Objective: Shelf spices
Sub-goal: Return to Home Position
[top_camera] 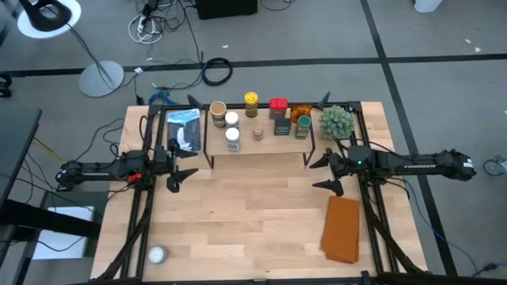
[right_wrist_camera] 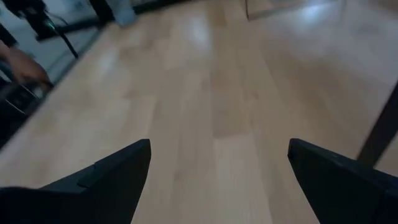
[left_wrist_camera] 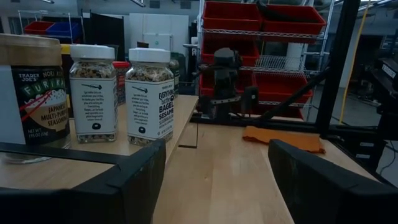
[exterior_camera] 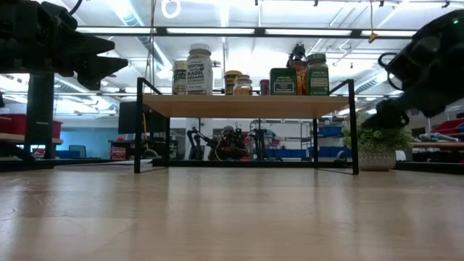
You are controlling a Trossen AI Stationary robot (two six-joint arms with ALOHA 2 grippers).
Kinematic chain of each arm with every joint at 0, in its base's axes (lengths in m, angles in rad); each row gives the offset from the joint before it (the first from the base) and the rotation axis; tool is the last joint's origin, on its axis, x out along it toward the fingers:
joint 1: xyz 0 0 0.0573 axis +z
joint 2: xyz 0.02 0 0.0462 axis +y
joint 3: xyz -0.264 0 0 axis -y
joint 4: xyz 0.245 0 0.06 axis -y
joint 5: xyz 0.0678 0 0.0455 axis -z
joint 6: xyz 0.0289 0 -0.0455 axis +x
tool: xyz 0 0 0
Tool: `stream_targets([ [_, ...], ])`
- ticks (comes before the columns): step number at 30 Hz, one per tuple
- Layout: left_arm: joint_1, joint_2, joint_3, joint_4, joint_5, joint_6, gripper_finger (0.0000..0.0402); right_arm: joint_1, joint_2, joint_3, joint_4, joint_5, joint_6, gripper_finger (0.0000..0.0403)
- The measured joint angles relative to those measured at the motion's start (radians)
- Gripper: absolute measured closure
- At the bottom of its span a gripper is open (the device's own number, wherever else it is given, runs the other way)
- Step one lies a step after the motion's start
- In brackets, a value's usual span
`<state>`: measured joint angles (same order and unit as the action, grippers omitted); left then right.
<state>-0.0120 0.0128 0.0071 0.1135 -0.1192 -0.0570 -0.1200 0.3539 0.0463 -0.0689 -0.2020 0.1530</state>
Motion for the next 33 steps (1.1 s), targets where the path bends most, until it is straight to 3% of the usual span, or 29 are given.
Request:
stream_targets([
  [10, 0.000, 0.000, 0.000, 0.000, 0.000, 0.000, 0.0113, 0.000, 0.137, -0.002, 0.028, 0.030, 0.008, 0.0023],
  [33, 0.000, 0.000, 0.000, 0.000, 0.000, 0.000, 0.0113, 0.000, 0.143, -0.002, 0.038, 0.032, 0.009, 0.0023],
])
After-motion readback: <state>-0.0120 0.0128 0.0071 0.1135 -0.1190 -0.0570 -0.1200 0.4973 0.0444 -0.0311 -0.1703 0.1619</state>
